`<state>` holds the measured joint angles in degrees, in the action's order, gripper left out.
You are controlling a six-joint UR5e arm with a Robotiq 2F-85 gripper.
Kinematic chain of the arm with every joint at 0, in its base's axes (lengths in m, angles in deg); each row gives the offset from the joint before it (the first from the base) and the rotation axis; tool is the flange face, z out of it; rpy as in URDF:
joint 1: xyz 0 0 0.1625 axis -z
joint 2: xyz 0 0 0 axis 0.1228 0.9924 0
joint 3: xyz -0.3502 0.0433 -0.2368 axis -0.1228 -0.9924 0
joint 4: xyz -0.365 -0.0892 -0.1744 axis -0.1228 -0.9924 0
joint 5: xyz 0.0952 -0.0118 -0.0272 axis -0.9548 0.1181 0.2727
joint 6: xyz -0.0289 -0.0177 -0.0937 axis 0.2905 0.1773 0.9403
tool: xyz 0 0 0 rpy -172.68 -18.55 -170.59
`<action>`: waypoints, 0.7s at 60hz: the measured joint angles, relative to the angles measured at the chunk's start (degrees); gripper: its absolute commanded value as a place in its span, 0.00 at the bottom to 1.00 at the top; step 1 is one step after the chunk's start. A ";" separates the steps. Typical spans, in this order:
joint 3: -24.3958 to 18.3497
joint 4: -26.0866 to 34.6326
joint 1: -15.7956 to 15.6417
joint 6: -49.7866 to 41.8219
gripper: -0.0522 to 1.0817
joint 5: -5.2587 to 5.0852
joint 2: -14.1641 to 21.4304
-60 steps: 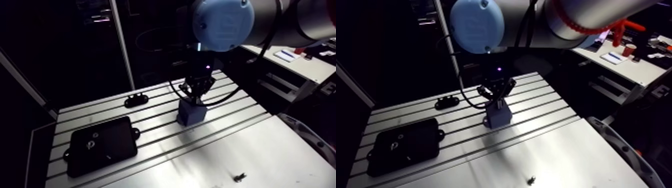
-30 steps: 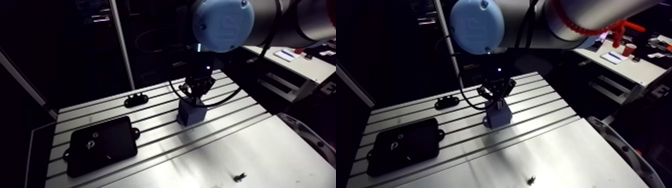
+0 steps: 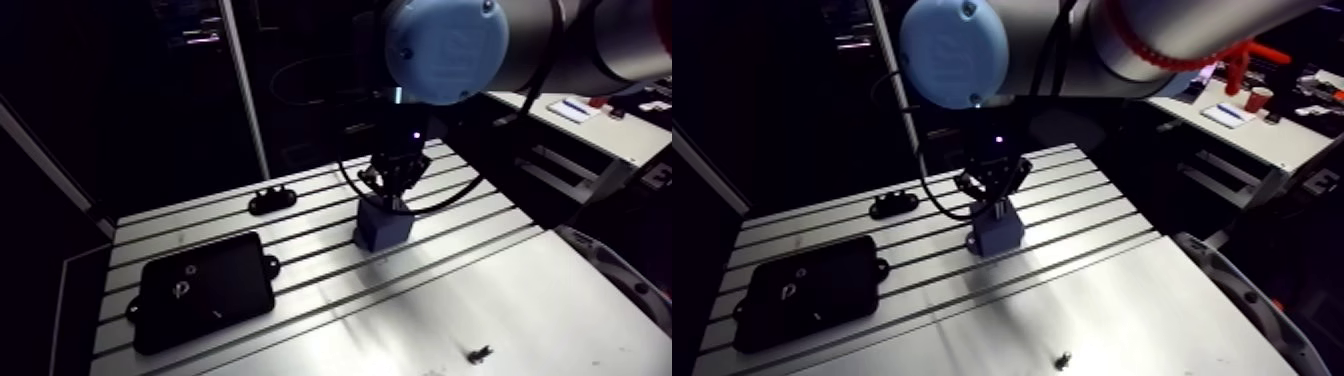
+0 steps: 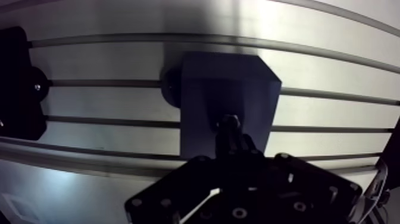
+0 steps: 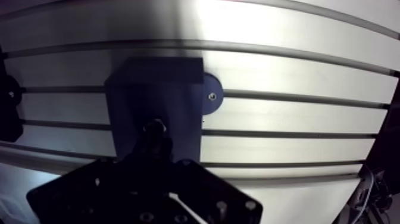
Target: Pick up the M10 bolt and insert it into the hex recess until seated.
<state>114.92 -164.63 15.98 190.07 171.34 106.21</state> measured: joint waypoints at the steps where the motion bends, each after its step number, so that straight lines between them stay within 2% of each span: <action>1: -0.01 0.00 0.00 0.01 0.94 0.00 -0.01; 42: -1.28 0.99 -0.20 0.29 0.94 -0.10 0.56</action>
<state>113.64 -163.64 15.78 190.36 171.23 106.77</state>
